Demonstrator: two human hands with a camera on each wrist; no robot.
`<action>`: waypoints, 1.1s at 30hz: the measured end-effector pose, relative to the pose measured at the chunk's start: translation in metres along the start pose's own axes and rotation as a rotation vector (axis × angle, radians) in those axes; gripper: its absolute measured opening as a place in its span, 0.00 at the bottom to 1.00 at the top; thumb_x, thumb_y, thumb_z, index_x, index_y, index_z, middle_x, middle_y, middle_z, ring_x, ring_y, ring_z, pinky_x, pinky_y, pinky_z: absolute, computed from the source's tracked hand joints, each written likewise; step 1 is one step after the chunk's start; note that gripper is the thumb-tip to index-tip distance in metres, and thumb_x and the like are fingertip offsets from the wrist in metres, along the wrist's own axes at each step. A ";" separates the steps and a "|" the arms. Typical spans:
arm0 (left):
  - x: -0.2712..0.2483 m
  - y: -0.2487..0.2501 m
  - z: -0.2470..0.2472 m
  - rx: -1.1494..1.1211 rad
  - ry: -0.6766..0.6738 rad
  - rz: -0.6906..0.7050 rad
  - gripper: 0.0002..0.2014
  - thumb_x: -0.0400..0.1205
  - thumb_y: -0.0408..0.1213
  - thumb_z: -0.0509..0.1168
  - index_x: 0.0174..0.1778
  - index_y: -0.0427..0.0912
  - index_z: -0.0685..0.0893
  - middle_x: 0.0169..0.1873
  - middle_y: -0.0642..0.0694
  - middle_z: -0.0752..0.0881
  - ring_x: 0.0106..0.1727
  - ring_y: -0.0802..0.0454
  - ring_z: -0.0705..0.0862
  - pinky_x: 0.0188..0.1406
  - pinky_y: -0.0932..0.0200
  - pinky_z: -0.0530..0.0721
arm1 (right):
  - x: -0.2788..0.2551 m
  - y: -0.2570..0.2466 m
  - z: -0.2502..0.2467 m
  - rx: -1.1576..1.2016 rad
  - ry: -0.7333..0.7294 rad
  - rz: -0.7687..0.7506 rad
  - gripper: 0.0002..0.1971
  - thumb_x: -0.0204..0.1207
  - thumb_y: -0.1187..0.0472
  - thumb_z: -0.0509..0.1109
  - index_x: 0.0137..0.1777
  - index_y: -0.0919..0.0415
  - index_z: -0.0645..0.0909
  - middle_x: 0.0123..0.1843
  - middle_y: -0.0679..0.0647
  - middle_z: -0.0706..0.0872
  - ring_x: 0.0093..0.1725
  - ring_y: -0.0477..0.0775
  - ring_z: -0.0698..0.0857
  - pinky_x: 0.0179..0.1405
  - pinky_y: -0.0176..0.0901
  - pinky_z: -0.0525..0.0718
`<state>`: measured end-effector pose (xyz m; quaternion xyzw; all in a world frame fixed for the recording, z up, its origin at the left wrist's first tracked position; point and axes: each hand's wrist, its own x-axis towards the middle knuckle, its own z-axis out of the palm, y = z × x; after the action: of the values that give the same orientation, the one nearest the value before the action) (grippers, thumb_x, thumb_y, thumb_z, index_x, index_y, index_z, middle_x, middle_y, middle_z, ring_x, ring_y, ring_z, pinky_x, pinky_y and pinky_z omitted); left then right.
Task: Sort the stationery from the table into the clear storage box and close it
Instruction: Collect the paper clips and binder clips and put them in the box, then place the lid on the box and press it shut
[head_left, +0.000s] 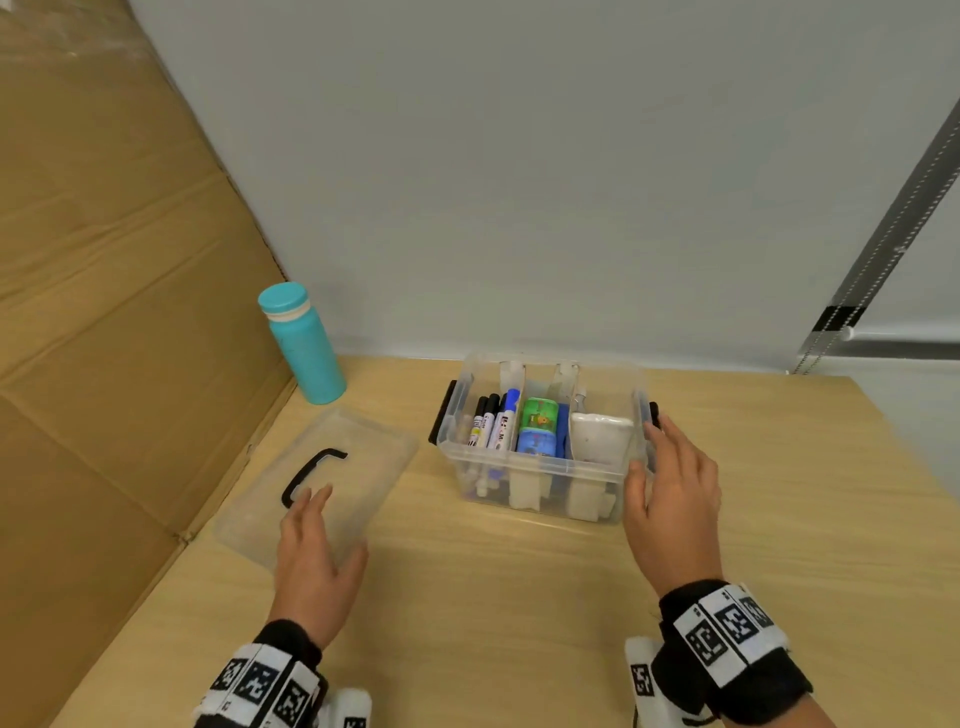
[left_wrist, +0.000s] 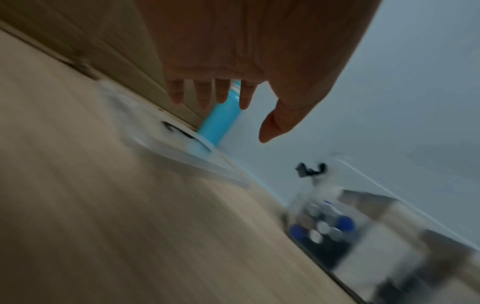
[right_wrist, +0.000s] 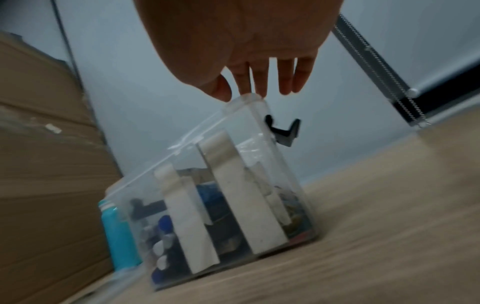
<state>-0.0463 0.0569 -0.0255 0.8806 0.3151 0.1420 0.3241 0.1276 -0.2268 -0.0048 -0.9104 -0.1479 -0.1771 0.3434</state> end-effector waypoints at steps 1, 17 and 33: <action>0.000 -0.014 -0.005 0.023 0.007 -0.080 0.35 0.79 0.35 0.67 0.81 0.46 0.57 0.81 0.43 0.54 0.81 0.43 0.56 0.79 0.43 0.59 | -0.004 -0.011 0.000 0.009 0.024 -0.044 0.25 0.79 0.51 0.52 0.75 0.56 0.69 0.77 0.51 0.70 0.73 0.55 0.67 0.71 0.52 0.68; 0.052 -0.085 -0.032 -0.531 0.015 -0.581 0.51 0.75 0.43 0.72 0.82 0.50 0.40 0.83 0.42 0.53 0.82 0.38 0.56 0.79 0.36 0.59 | -0.003 -0.169 0.167 0.027 -0.709 -0.359 0.21 0.79 0.57 0.59 0.72 0.56 0.69 0.77 0.52 0.64 0.75 0.53 0.67 0.72 0.51 0.73; 0.071 -0.074 -0.027 -0.667 0.086 -0.565 0.44 0.79 0.37 0.68 0.81 0.60 0.44 0.83 0.53 0.47 0.83 0.42 0.48 0.79 0.39 0.56 | 0.034 -0.189 0.243 -0.159 -0.605 0.073 0.28 0.79 0.46 0.60 0.72 0.64 0.65 0.67 0.61 0.66 0.66 0.62 0.70 0.64 0.52 0.73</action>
<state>-0.0392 0.1596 -0.0508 0.6003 0.4940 0.1784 0.6031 0.1379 0.0789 -0.0524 -0.9505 -0.1962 0.1031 0.2178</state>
